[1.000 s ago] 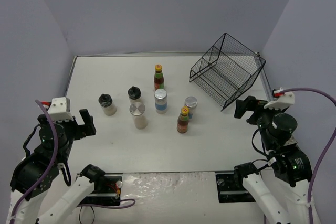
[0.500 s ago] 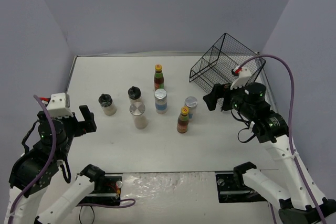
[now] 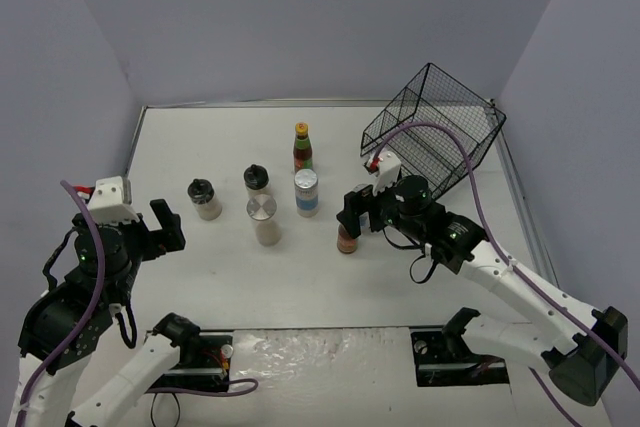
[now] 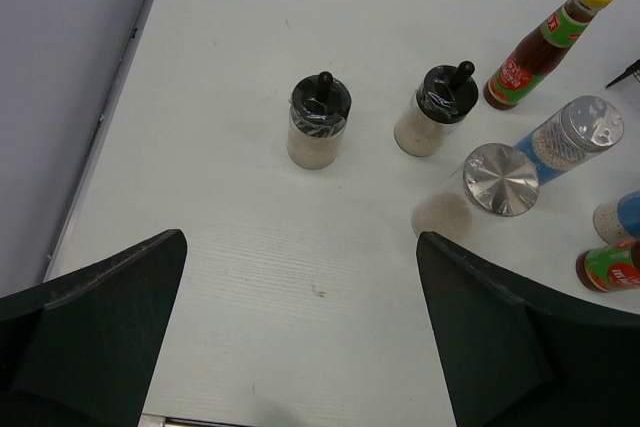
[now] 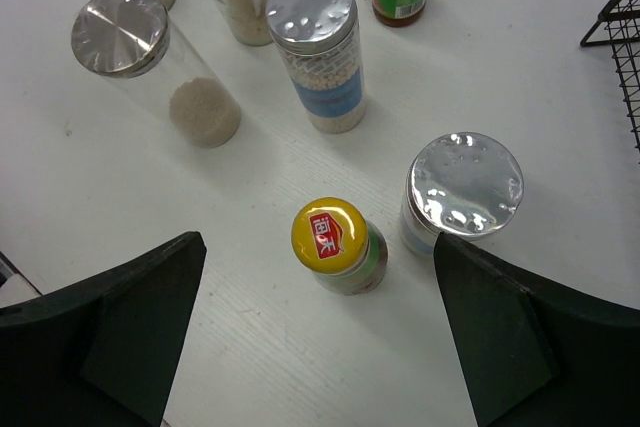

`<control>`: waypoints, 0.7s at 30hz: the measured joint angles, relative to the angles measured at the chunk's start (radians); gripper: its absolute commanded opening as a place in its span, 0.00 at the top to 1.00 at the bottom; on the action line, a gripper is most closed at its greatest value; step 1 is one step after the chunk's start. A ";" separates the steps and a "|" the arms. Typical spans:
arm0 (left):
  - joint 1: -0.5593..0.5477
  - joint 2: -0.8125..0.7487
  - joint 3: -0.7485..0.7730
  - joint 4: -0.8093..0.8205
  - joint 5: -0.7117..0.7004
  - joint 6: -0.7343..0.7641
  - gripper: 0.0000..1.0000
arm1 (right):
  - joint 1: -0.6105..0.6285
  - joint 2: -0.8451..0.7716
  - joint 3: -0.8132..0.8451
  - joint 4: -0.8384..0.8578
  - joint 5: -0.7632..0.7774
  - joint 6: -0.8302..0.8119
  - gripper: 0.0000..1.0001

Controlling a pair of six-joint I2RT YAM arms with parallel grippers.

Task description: Organize the condiment bottles

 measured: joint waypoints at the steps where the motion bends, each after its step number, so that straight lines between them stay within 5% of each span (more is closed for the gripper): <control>1: 0.000 0.000 0.000 0.000 0.000 -0.002 0.03 | 0.003 0.007 -0.010 0.023 0.003 -0.001 0.11; 15: 0.000 0.000 0.000 0.000 0.000 -0.016 0.03 | 0.007 0.092 -0.150 0.253 0.006 0.005 0.42; 21: 0.000 0.000 0.000 0.000 0.000 -0.016 0.03 | 0.017 0.098 -0.174 0.301 0.001 0.005 0.44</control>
